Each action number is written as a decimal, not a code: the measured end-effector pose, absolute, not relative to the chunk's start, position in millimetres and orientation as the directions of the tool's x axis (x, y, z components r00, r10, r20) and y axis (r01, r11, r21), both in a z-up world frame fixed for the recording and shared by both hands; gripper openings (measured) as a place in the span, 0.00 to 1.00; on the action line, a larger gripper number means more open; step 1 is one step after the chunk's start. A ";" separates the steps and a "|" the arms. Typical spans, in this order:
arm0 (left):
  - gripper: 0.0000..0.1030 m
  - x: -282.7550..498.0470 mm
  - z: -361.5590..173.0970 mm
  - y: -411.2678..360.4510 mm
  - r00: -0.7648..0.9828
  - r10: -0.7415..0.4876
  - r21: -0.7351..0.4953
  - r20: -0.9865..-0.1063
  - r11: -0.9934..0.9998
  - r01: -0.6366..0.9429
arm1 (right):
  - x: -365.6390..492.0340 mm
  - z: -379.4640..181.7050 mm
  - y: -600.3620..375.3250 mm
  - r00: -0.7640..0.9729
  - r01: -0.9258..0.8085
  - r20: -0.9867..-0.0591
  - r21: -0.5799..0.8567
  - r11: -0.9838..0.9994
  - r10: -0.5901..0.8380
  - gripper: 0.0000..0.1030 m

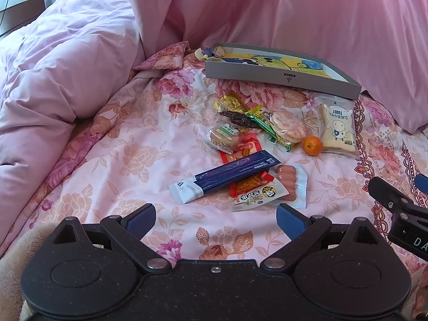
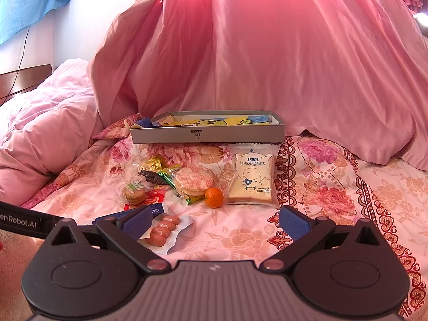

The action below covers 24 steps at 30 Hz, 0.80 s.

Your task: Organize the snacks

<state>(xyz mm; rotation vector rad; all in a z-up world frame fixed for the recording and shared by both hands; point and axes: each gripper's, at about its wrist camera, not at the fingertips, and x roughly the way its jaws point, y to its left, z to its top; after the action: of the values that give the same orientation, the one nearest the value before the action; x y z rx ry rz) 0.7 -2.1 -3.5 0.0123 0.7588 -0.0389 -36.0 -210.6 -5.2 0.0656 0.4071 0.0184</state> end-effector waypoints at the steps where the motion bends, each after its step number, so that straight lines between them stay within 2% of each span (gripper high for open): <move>1: 0.94 0.7 -3.5 -1.9 0.725 -0.032 -0.004 -0.688 0.999 0.040 | -36.2 -4.8 -210.8 0.918 -0.005 -0.395 0.068 0.998 0.031 1.00; 24: 0.94 4.9 -7.5 1.4 0.700 -0.026 -0.024 -0.714 1.000 0.014 | -33.4 -7.1 -207.7 0.916 -0.016 -0.399 0.070 0.997 0.043 1.00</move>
<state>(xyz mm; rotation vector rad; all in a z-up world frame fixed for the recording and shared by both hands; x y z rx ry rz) 4.9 1.4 -7.5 -0.0169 0.7950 -0.0224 -33.4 -207.7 -7.1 0.0659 0.4120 0.0305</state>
